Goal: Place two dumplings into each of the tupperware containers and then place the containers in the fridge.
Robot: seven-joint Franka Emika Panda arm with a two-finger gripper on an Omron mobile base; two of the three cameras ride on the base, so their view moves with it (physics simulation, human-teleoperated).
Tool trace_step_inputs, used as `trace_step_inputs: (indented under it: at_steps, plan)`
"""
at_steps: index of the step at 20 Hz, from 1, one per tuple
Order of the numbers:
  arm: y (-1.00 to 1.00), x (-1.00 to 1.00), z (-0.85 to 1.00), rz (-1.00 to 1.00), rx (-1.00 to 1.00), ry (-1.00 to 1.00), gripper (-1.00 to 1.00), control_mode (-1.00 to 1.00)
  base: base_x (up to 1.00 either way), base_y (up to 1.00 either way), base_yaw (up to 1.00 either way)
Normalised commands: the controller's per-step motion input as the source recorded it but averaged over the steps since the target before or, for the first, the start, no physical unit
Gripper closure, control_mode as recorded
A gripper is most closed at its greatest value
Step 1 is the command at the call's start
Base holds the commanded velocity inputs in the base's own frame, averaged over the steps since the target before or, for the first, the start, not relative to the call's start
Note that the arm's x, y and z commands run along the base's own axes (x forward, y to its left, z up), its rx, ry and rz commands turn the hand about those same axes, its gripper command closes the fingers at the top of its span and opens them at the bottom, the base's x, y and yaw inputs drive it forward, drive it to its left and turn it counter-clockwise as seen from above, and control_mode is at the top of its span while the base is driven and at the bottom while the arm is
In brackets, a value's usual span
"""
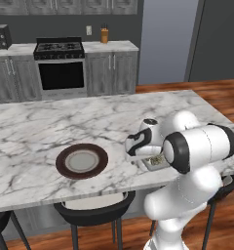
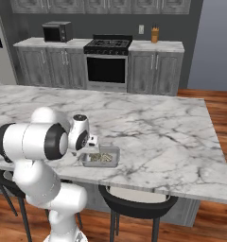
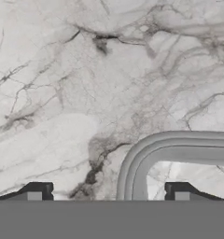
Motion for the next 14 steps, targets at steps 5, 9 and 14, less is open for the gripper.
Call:
trace_step_inputs:
  at_steps: [5, 9, 14]
  plan:
    - [-0.01, 0.25, -0.66, -0.02, -0.01, 0.13, 1.00, -1.00, 0.00, 0.00, 0.00]
    - [-0.30, 0.21, -0.82, -0.01, -0.01, 0.29, 1.00, -1.00, 0.00, 0.00, 0.00]
    - [-0.53, 0.00, -0.71, -0.06, 0.00, 0.20, 1.00, -1.00, 0.00, 0.00, 0.00]
